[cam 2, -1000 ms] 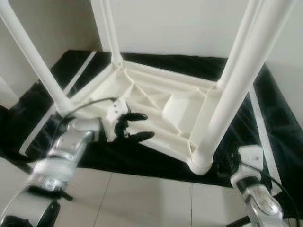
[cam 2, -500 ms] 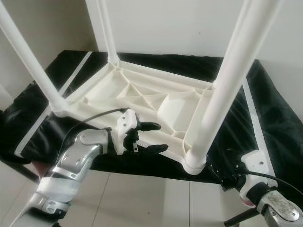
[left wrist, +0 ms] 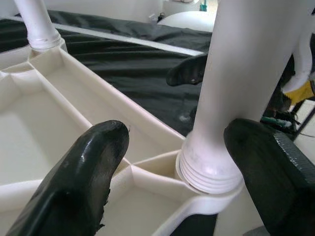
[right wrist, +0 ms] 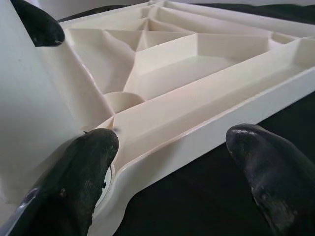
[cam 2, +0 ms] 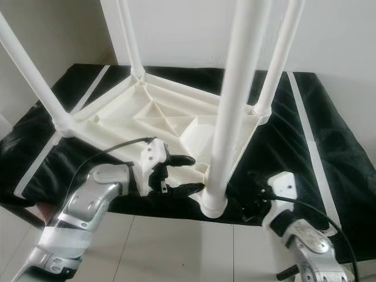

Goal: Building children table

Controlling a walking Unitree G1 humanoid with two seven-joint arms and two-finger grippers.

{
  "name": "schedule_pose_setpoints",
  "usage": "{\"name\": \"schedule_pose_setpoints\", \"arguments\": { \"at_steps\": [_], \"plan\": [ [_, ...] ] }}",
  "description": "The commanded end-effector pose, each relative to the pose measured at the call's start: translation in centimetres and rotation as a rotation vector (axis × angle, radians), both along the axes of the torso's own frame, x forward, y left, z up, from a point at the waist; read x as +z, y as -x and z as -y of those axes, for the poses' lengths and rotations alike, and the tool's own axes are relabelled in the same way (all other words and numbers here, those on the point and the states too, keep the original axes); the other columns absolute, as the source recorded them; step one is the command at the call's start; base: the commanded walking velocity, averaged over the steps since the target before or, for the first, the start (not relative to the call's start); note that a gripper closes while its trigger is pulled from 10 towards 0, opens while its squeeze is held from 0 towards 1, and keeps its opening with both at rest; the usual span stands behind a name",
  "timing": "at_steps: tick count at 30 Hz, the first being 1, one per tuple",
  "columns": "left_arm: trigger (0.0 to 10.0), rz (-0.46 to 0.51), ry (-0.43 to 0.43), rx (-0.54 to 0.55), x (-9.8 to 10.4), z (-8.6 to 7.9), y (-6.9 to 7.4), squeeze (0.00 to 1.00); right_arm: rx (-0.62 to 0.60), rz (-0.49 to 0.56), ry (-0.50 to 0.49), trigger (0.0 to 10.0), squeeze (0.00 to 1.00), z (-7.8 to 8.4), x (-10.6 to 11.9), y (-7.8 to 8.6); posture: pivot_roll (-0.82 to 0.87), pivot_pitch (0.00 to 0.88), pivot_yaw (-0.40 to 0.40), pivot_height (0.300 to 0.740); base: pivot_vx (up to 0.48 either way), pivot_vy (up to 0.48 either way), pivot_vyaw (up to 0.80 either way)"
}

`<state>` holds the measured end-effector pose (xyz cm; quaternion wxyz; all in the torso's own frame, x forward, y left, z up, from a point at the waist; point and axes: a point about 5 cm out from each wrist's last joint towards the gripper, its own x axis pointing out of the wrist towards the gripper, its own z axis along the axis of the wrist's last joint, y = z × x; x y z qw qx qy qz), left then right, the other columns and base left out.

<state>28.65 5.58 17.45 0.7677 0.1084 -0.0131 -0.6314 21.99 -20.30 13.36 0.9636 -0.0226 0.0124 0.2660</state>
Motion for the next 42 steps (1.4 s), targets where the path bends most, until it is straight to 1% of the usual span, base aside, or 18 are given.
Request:
{"name": "schedule_pose_setpoints", "arguments": {
  "at_steps": [1, 3, 4, 6, 8, 10, 14, 19, 21, 24, 25, 29, 36, 37, 38, 39, 41, 42],
  "plan": [
    [10.0, -0.001, -0.013, 0.067, -0.2, -0.6, 0.0, 0.0, 0.084, -0.033, -0.011, 10.0, 0.0, -0.2, 0.2, 1.1, -0.03, 0.041, 0.045, 0.74, 0.0, 0.0, 0.0],
    [10.0, -0.005, -0.022, 0.057, -0.3, -0.9, 0.2, 0.0, 0.107, -0.041, -0.01, 10.0, 0.0, 0.1, 0.4, 1.5, -0.03, 0.041, 0.045, 0.74, 0.0, 0.0, 0.0],
    [10.0, -0.005, -0.057, 0.039, -0.5, -1.4, 0.4, 0.0, 0.167, -0.063, 0.011, 10.0, 0.0, 0.7, 0.8, 2.4, -0.03, 0.038, 0.048, 0.74, 0.0, 0.0, 0.0],
    [10.0, -0.001, -0.111, 0.01, -0.9, -2.4, 0.6, 0.0, 0.235, -0.075, 0.018, 10.0, 0.0, 1.1, 1.5, 3.1, -0.04, 0.034, 0.052, 0.74, 0.0, 0.0, 0.0],
    [10.0, -0.001, -0.111, 0.01, -0.9, -2.4, 0.6, 0.0, 0.235, -0.075, 0.018, 10.0, 0.0, 1.1, 1.5, 3.1, -0.04, 0.034, 0.052, 0.74, 0.0, 0.0, 0.0],
    [10.0, -0.009, -0.18, -0.019, -1.1, -3.8, 0.7, 0.0, 0.29, -0.084, 0.057, 10.0, 0.0, 1.6, 2.0, 3.1, -0.04, 0.026, 0.055, 0.74, 0.0, 0.0, 0.0],
    [10.0, -0.02, -0.218, -0.033, -1.1, -4.7, 0.7, 0.0, 0.33, -0.086, 0.077, 10.0, 0.0, 1.6, 2.2, 2.9, -0.04, 0.022, 0.056, 0.74, 0.0, 0.0, 0.0],
    [10.0, -0.022, -0.235, -0.041, -0.9, -5.2, 0.8, 0.0, 0.353, -0.072, 0.073, 10.0, 0.0, 0.9, 2.3, 2.1, -0.03, 0.022, 0.053, 0.74, 0.0, 0.0, 0.0],
    [10.0, -0.046, -0.237, -0.051, -0.8, -5.3, 1.1, 0.0, 0.392, -0.064, 0.081, 10.0, 0.0, -0.4, 2.0, 0.7, -0.02, 0.026, 0.045, 0.74, 0.0, 0.0, 0.0],
    [10.0, -0.063, -0.237, -0.061, -0.9, -5.2, 1.4, 0.0, 0.418, -0.05, 0.09, 10.0, 0.0, -1.4, 1.9, -0.5, -0.02, 0.028, 0.044, 0.74, 0.0, 0.0, 0.0],
    [10.0, -0.063, -0.237, -0.061, -0.9, -5.2, 1.4, 0.0, 0.418, -0.05, 0.09, 10.0, 0.0, -1.4, 1.9, -0.5, -0.02, 0.028, 0.044, 0.74, 0.0, 0.0, 0.0],
    [10.0, -0.067, -0.226, -0.066, -1.0, -4.7, 1.8, 0.0, 0.499, -0.056, 0.079, 10.0, 0.0, -3.4, 1.0, -1.5, 0.0, 0.037, 0.03, 0.74, 0.0, 0.0, 0.0],
    [10.0, -0.074, -0.221, -0.047, -1.5, -4.2, 1.8, 0.0, 0.496, -0.048, 0.091, 10.0, 0.0, -4.6, 0.1, -2.3, 0.02, 0.045, 0.01, 0.74, 0.0, 0.0, 0.0],
    [10.0, -0.076, -0.213, -0.035, -1.4, -4.0, 1.6, 0.0, 0.47, -0.038, 0.086, 8.3, 0.0, -4.4, 0.2, -2.6, 0.02, 0.045, 0.01, 0.74, 0.0, 0.0, 0.0],
    [10.0, -0.076, -0.213, -0.035, -1.4, -4.0, 1.6, 0.0, 0.47, -0.038, 0.086, 8.3, 0.0, -4.4, 0.2, -2.6, 0.02, 0.045, 0.01, 0.74, 0.0, 0.0, 0.0],
    [10.0, -0.071, -0.211, -0.028, -1.5, -3.9, 1.5, 0.0, 0.435, -0.019, 0.086, 4.4, 0.0, -4.1, 0.4, -2.9, 0.02, 0.048, 0.009, 0.74, 0.0, 0.0, 0.0],
    [10.0, -0.068, -0.211, -0.024, -1.6, -3.7, 1.4, 0.0, 0.411, -0.006, 0.085, 4.4, 0.0, -3.8, 0.5, -3.2, 0.02, 0.048, 0.009, 0.74, 0.0, 0.0, 0.0],
    [10.0, -0.062, -0.212, -0.001, -1.7, -3.6, 1.0, 0.0, 0.377, 0.005, 0.087, 0.2, 0.0, -3.2, 0.6, -3.5, 0.01, 0.051, 0.01, 0.74, 0.0, 0.0, 0.0]
  ]
}}
